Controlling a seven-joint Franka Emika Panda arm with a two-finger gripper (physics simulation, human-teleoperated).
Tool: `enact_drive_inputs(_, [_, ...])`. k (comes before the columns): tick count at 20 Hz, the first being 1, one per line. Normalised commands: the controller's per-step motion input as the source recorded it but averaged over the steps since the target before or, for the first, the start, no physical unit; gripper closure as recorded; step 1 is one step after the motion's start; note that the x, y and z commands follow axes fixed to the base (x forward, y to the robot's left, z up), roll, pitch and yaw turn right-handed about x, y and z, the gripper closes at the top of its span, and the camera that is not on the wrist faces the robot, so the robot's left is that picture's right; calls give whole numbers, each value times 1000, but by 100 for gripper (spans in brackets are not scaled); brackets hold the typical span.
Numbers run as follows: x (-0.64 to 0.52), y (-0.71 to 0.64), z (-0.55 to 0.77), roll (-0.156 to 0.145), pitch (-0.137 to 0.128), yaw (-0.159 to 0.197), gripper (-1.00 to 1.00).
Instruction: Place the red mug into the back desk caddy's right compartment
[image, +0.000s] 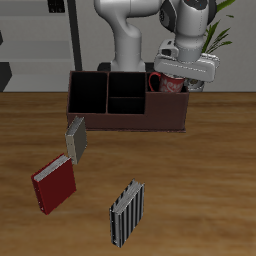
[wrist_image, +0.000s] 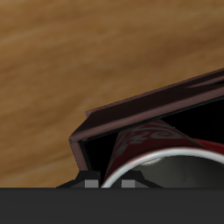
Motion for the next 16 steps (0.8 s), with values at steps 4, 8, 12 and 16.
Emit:
enact_drive_inputs(4, [65, 119, -139, 64, 91, -43, -100])
enact_drive_inputs(8, [-45, 87, 94, 29, 13, -17, -100])
enact_drive_inputs(12, [-118, 101, 225, 15, -36, 4, -100])
enact_drive_inputs(16, [35, 26, 75, 2, -8, 0, -100])
